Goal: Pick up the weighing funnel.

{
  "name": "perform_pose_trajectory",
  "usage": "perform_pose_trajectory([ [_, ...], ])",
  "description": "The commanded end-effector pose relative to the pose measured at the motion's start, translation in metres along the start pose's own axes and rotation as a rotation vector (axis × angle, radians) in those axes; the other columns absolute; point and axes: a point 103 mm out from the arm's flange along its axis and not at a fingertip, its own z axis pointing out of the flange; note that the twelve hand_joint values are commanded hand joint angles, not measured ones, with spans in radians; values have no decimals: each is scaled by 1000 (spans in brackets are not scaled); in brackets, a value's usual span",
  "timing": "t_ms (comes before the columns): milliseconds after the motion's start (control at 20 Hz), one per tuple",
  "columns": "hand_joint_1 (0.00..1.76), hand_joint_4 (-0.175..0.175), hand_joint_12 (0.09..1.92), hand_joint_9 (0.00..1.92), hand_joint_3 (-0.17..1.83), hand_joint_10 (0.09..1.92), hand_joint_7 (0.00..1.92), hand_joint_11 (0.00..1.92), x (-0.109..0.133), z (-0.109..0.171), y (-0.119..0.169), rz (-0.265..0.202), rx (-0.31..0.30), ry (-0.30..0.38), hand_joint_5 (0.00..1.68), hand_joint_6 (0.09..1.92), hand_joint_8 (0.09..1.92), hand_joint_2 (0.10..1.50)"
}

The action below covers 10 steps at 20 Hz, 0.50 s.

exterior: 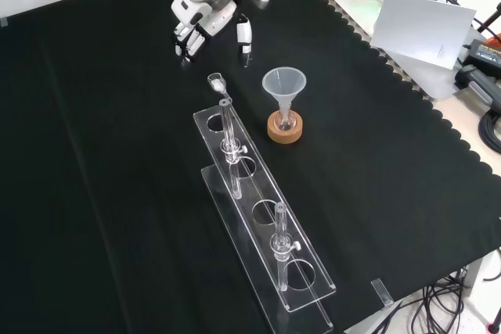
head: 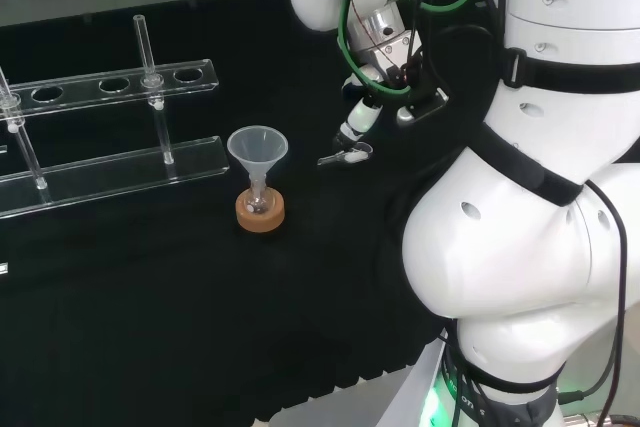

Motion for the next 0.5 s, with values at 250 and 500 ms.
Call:
perform_pose_trajectory([
  [250, 524, -2, 1253, 196, 12, 726, 638, 0, 14, 5, 4, -29, 14, -57, 476, 87, 514, 767],
  [500, 552, 12, 1262, 245, 14, 700, 713, 0, 14, 8, 6, -29, 22, -69, 581, 87, 499, 774],
])
